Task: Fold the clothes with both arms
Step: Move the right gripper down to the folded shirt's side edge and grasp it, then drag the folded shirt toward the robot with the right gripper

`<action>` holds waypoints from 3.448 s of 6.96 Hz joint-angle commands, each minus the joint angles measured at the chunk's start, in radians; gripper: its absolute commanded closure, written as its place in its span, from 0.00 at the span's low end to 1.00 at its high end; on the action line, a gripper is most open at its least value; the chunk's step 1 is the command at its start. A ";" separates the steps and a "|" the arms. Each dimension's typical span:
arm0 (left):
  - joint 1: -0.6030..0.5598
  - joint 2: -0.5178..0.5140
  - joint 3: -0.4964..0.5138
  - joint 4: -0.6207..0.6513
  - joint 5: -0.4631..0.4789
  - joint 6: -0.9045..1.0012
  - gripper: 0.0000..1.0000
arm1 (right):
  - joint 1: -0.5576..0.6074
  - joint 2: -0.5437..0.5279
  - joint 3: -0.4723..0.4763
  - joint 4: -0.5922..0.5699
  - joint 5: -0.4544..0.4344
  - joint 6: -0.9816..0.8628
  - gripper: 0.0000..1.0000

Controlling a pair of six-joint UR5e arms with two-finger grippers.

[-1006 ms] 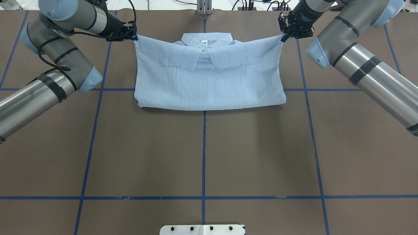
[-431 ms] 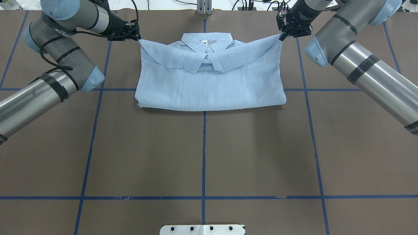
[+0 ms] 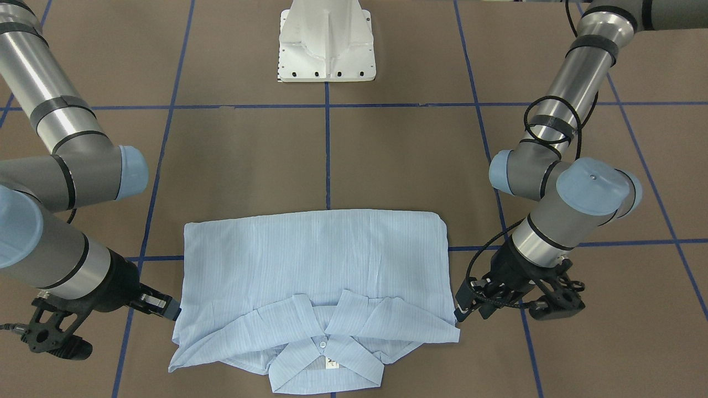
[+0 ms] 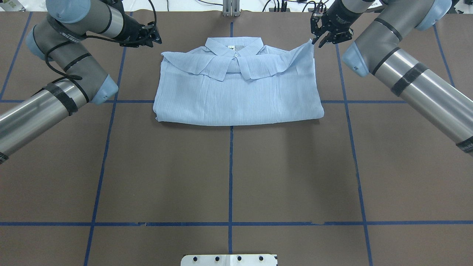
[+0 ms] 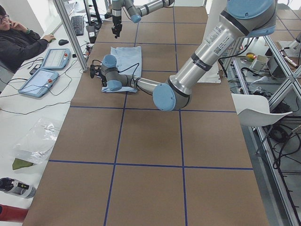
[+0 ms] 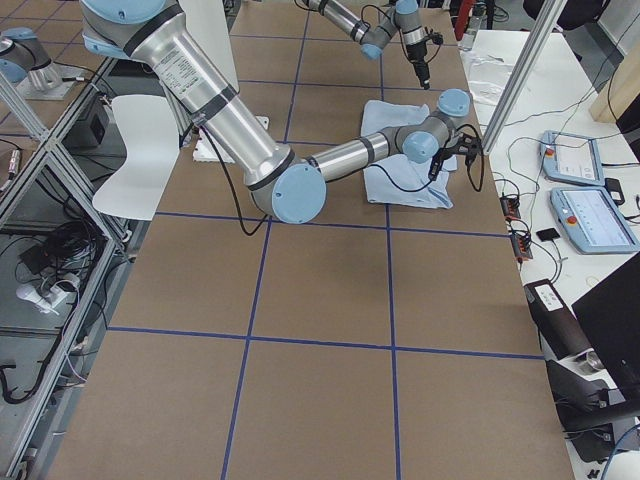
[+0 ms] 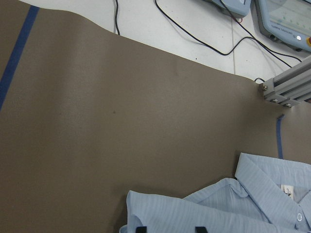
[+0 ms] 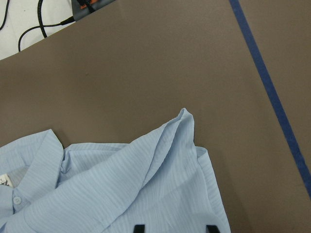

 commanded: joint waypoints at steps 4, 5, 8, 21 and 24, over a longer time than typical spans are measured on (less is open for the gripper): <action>-0.016 0.100 -0.226 0.106 -0.012 -0.009 0.02 | -0.111 -0.194 0.256 0.002 -0.005 0.019 0.00; -0.017 0.112 -0.247 0.111 -0.012 -0.012 0.02 | -0.132 -0.239 0.283 0.002 -0.010 0.019 0.00; -0.016 0.116 -0.260 0.111 -0.012 -0.045 0.02 | -0.204 -0.267 0.258 -0.001 -0.051 0.001 0.01; -0.016 0.137 -0.281 0.109 -0.010 -0.062 0.11 | -0.196 -0.365 0.403 0.005 0.007 0.001 1.00; -0.016 0.152 -0.307 0.109 -0.010 -0.065 0.12 | -0.251 -0.550 0.635 0.005 0.030 0.010 1.00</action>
